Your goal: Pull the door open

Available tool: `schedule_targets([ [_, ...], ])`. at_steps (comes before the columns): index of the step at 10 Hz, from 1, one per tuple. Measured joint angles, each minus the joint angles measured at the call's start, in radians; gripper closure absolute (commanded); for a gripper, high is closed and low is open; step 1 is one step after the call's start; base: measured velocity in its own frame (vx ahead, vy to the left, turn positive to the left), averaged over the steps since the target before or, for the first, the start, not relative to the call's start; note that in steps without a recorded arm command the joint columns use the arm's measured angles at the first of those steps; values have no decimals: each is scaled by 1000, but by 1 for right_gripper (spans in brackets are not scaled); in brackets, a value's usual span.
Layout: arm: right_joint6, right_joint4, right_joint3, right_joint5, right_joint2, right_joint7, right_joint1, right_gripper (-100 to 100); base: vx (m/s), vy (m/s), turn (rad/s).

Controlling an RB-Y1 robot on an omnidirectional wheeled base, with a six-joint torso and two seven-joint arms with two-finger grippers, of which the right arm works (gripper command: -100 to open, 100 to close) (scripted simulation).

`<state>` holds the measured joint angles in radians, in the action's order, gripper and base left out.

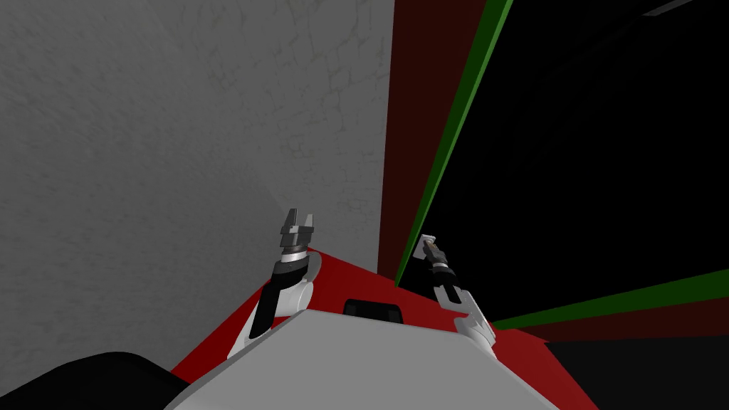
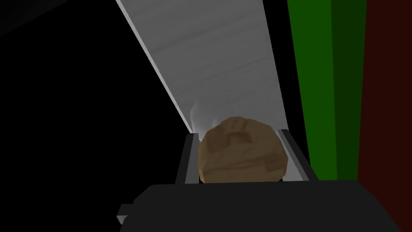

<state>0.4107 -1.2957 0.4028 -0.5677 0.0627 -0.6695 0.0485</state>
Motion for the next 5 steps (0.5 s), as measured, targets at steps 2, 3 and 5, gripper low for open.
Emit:
schedule_targets([
  [2, 1, 4, -4, 59, 11, 56, 0, 100, -75, -23, 104],
  [3, 0, 5, -5, 74, 14, 77, 0, 100, -57, -18, 81],
  [5, 2, 13, -7, 128, 23, 128, -2, 100, -63, -26, 107],
])
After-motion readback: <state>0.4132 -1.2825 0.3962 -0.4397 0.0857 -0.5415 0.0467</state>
